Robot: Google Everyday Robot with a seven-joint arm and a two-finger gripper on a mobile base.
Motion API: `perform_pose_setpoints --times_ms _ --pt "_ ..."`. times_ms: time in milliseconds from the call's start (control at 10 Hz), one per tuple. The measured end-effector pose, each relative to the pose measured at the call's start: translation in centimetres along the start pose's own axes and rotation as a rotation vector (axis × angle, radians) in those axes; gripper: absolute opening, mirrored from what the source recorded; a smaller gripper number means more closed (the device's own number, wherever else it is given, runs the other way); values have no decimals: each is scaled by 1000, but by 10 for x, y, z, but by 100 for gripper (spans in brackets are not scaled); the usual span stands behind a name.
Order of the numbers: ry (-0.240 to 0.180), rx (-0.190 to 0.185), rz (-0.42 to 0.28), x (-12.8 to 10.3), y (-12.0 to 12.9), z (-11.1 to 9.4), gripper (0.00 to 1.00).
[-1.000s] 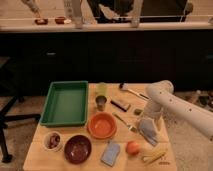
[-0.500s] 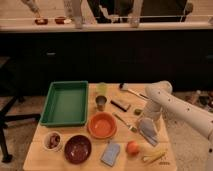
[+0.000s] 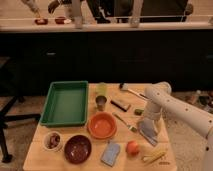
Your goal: Place towel in plastic cup
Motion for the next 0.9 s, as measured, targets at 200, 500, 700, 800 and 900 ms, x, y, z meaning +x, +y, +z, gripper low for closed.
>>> perform_pose_setpoints --times_ms 200,500,700,800,900 --pt "-12 2 -1 3 -4 -1 51" --pt "-23 0 2 8 0 -3 19" --pt "-30 3 -2 8 -1 -5 2" --pt "-32 5 -4 8 -2 -6 0" --pt "-30 11 -6 9 -5 -10 0"
